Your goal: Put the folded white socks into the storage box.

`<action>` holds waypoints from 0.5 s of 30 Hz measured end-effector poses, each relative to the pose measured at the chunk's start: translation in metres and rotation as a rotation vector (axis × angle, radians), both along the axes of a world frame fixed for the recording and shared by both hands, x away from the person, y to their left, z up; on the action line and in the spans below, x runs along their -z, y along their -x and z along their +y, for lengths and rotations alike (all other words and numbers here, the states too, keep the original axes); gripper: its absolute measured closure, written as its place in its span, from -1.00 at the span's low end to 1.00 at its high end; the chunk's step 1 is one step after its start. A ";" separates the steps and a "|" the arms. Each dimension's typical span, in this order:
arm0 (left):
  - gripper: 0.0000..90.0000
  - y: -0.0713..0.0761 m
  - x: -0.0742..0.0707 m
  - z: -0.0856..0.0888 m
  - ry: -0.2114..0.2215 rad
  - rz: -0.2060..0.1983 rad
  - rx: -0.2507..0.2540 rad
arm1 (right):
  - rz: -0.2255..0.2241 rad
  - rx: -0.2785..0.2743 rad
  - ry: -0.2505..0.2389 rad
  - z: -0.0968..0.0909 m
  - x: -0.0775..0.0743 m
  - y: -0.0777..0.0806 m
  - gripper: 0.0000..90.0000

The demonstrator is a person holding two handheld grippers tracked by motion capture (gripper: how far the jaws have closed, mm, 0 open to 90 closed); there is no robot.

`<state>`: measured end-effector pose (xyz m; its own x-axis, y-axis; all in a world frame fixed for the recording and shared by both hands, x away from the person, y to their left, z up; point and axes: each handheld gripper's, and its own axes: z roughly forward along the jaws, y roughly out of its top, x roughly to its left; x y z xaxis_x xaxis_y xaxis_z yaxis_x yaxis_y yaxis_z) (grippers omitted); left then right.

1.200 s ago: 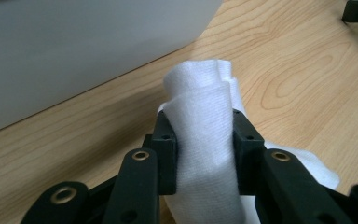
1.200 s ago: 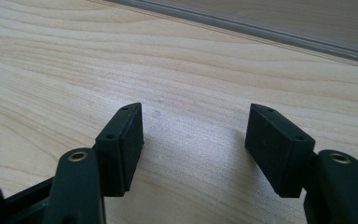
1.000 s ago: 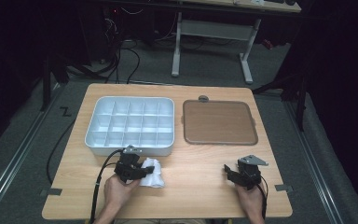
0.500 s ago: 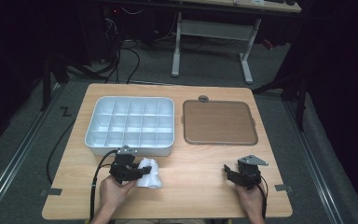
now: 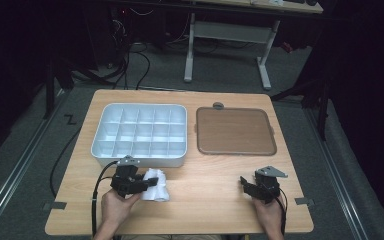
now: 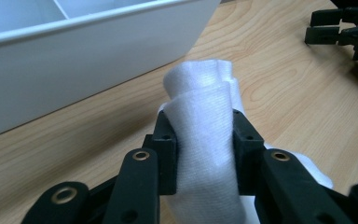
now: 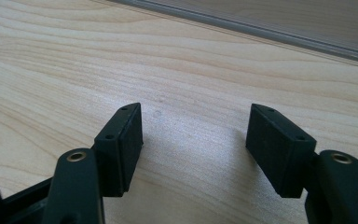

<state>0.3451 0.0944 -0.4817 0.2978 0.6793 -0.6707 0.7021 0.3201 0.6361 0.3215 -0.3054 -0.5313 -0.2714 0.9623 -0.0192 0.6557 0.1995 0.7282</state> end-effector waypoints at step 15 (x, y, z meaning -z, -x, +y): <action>0.53 0.005 -0.014 0.018 0.035 -0.014 -0.021 | 0.000 -0.001 0.000 0.000 0.000 0.000 -0.18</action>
<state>0.3405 0.1121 -0.4679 0.2933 0.6619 -0.6898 0.6865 0.3563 0.6339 0.3215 -0.3054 -0.5313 -0.2724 0.9620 -0.0195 0.6555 0.2004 0.7281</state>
